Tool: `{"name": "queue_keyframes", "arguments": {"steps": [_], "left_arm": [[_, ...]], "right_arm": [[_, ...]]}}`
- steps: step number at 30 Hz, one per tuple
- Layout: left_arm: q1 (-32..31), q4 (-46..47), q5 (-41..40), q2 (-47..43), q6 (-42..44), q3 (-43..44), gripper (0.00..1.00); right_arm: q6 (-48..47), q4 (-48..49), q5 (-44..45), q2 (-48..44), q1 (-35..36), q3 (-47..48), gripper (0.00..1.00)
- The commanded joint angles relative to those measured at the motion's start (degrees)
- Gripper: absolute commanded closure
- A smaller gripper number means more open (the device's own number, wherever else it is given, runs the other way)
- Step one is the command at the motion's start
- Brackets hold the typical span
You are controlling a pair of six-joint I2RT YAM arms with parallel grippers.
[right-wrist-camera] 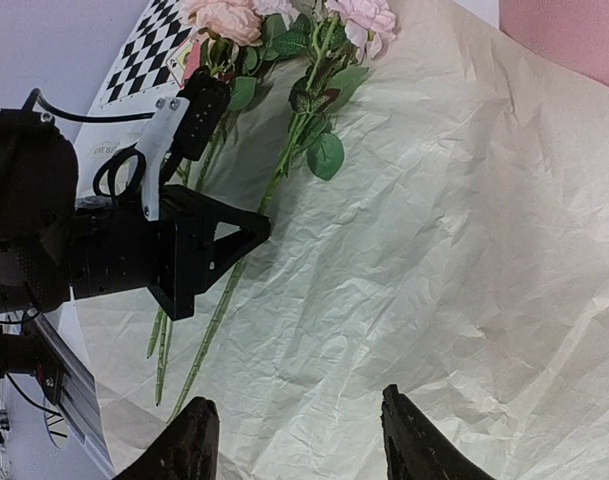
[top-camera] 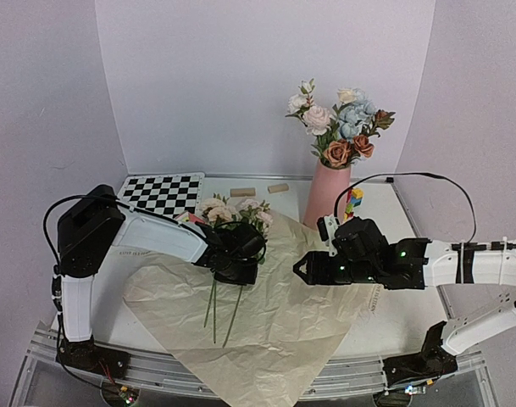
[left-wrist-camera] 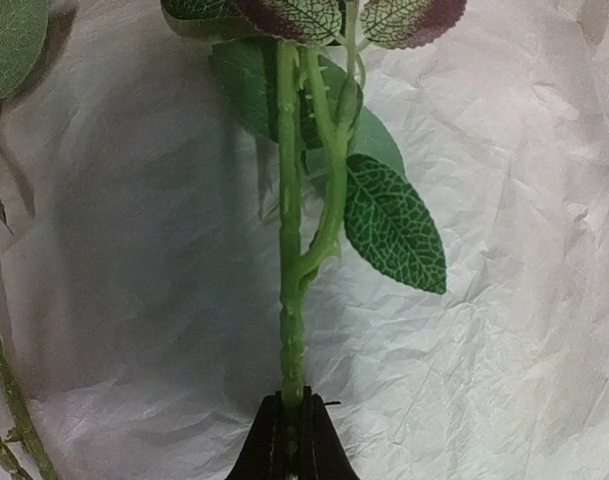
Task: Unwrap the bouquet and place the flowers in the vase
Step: Pick up the fake flower from the wrapping paper.
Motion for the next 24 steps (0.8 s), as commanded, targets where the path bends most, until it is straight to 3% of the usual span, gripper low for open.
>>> {"name": "queue_keyframes", "arguments": {"steps": [1,6,9,18,24], "left_arm": [[-0.1,-1.4,-2.9,-7.5,0.2,0.1,1.0],[-0.2,-1.3,-3.6,-18.6,0.5,-2.7,1.0],[-0.4,-0.7,-2.8,-24.5,0.9,-4.4,1.0],[-0.7,11.4,7.6,-41.2,4.9,-14.1,1.0],[-0.9,16.6,13.3,-46.3,6.5,-17.5,1.0]], "right_arm": [[0.5,-0.4,0.5,-0.4,0.3,1.9,0.43],[0.1,-0.4,-2.5,0.1,0.4,5.5,0.4],[0.4,0.7,-4.8,0.1,0.3,7.6,0.3],[3.4,8.3,-13.1,3.7,0.4,17.1,0.24],[3.6,8.4,-16.3,10.1,0.6,25.5,0.2]]}}
